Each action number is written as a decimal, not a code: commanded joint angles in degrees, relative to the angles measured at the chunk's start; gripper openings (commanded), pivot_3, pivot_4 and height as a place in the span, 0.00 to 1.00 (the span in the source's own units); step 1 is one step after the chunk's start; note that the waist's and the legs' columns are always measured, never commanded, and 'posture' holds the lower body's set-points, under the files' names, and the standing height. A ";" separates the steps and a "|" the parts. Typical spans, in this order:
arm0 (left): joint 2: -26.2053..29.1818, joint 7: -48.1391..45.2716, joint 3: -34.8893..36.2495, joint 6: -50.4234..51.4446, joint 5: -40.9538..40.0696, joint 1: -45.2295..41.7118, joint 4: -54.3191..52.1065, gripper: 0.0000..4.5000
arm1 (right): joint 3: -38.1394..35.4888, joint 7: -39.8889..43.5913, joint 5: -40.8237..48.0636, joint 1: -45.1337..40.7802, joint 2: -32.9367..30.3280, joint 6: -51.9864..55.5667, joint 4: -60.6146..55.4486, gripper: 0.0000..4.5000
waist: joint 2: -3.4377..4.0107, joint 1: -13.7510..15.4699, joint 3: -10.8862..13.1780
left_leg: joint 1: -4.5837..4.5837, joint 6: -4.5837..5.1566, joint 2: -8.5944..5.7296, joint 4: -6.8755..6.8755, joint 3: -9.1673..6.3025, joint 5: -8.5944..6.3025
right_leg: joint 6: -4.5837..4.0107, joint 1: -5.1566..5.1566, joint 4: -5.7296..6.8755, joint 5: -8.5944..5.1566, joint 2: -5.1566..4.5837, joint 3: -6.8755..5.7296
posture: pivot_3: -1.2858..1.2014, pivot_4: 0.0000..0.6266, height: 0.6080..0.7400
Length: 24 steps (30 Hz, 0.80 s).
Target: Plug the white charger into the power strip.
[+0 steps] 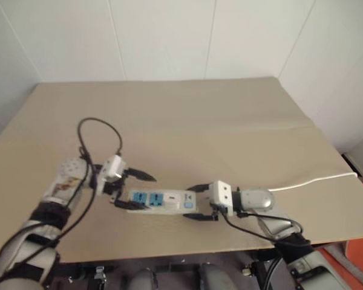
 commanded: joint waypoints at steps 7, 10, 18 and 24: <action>1.82 -0.16 8.38 3.27 -2.10 -3.49 3.24 1.00 | -3.83 0.17 1.92 -1.59 -1.57 6.20 0.10 0.99 | 0.04 0.73 0.41 | -0.63 0.00 -0.03 0.12 0.01 0.00 | -0.12 -0.64 0.10 0.08 -0.01 -0.03 | 0.52 0.24 1.00; 3.55 -0.16 9.39 3.75 -2.71 -0.42 0.07 1.00 | -6.53 2.93 4.51 -1.57 -5.21 6.84 -3.38 0.99 | 0.09 1.13 0.60 | -0.94 0.00 -0.05 0.24 0.00 0.00 | -0.44 -0.87 0.11 0.28 -0.04 -0.07 | 0.52 0.24 1.00; 8.29 -0.16 13.03 6.78 -4.87 6.87 -7.84 1.00 | -17.03 11.19 15.26 2.28 -19.54 12.52 -17.75 0.99 | 0.14 1.81 0.83 | -1.70 -0.01 -0.17 0.36 -0.04 0.00 | -0.40 -1.69 0.39 0.32 -0.21 -0.15 | 0.52 0.24 1.00; 9.78 -0.16 17.51 8.57 -3.88 10.34 -10.60 1.00 | -28.92 13.99 20.07 10.96 -30.07 15.75 -22.30 0.99 | 0.18 1.96 0.87 | -1.64 0.00 -0.23 0.45 0.00 0.01 | -0.39 -1.62 0.44 0.31 -0.24 -0.12 | 0.52 0.24 1.00</action>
